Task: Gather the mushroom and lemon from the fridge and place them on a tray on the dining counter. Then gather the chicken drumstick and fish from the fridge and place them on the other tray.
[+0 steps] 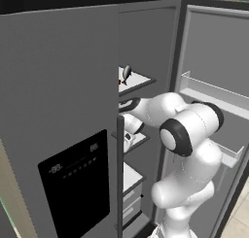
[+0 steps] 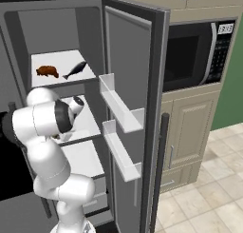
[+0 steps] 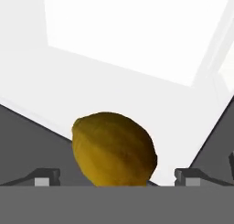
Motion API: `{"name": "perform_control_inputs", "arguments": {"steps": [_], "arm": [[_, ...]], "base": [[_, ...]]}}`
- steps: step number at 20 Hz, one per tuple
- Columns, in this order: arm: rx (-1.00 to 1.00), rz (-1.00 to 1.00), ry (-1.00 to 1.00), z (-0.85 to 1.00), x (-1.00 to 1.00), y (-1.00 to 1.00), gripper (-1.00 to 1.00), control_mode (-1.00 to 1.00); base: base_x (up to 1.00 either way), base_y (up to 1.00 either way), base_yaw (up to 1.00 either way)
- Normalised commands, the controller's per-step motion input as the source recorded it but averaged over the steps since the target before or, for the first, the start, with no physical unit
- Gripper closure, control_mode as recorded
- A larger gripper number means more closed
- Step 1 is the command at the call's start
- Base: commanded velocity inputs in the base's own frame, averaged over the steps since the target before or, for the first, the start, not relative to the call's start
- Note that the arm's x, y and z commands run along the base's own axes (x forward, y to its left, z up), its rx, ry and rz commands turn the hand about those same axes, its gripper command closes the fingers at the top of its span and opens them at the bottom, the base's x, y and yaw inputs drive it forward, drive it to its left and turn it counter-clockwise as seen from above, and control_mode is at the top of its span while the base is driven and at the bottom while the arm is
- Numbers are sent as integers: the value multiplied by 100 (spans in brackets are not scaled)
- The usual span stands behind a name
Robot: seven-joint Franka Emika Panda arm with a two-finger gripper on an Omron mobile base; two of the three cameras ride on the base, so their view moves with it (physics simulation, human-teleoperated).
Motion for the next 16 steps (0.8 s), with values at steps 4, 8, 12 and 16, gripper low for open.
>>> {"name": "perform_control_inputs", "arguments": {"steps": [4, 8, 12, 16], "arm": [[0, -2, 2, -21, 11, 7, -100, -100], [0, 0, 0, -20, 0, 2, -100, -100], [0, -1, 1, -20, 2, 8, 100, -100], [0, 0, 5, -24, 7, 12, 100, -100]], "base": [[0, 0, 0], [0, 0, 0], [0, 0, 0], [0, 0, 0]]}}
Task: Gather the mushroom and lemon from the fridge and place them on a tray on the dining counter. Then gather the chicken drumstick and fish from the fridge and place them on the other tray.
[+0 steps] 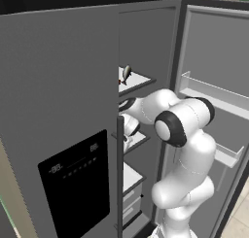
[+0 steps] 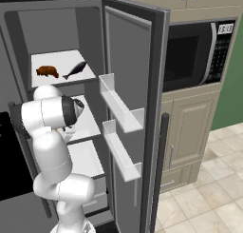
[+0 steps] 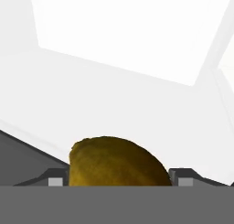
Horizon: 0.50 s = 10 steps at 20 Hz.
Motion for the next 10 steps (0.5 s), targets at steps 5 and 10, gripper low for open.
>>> {"name": "perform_control_inputs", "arguments": {"steps": [5, 10], "arm": [[0, 0, 6, -20, 0, 2, 100, -100], [0, 0, -8, -18, -28, -1, 100, -100]], "base": [[0, 0, 0], [0, 0, 0]]}}
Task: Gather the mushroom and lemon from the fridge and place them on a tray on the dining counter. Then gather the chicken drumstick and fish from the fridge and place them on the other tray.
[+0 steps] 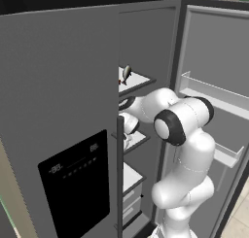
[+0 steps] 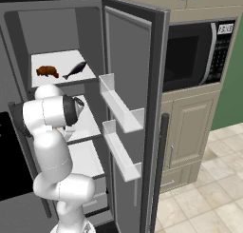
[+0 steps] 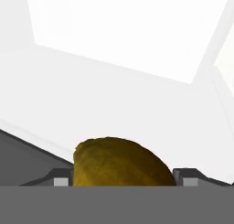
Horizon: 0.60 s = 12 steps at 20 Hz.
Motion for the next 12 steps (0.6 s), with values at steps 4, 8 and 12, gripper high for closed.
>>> {"name": "perform_control_inputs", "arguments": {"steps": [4, 8, 12], "arm": [[0, -2, -15, -18, -54, -15, 100, -100], [0, -3, -14, -4, -57, -30, 100, -100], [0, -3, -7, 7, -48, -43, 100, -100]], "base": [[0, 0, 0], [0, 0, 0], [0, 0, 0]]}}
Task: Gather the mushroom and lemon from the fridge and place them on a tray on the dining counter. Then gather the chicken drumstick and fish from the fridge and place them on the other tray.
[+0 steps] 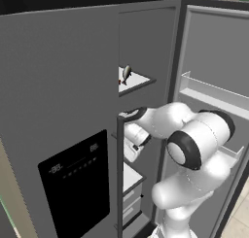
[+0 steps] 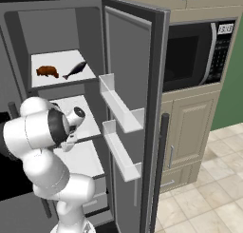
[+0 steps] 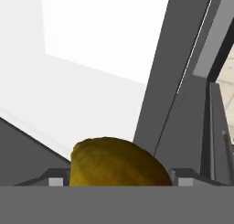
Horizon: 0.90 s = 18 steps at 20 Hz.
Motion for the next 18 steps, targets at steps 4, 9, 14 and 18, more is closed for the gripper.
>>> {"name": "perform_control_inputs", "arguments": {"steps": [4, 9, 14, 18], "arm": [[0, 0, -11, 46, -40, -35, 100, -100], [0, -2, -12, 56, -55, -24, 100, -100], [-1, -4, -11, 63, -59, -11, 100, -100], [-5, -6, -11, 77, -49, 0, 100, -100]], "base": [[0, 0, 0], [0, 0, 0], [0, 0, 0], [0, 0, 0]]}}
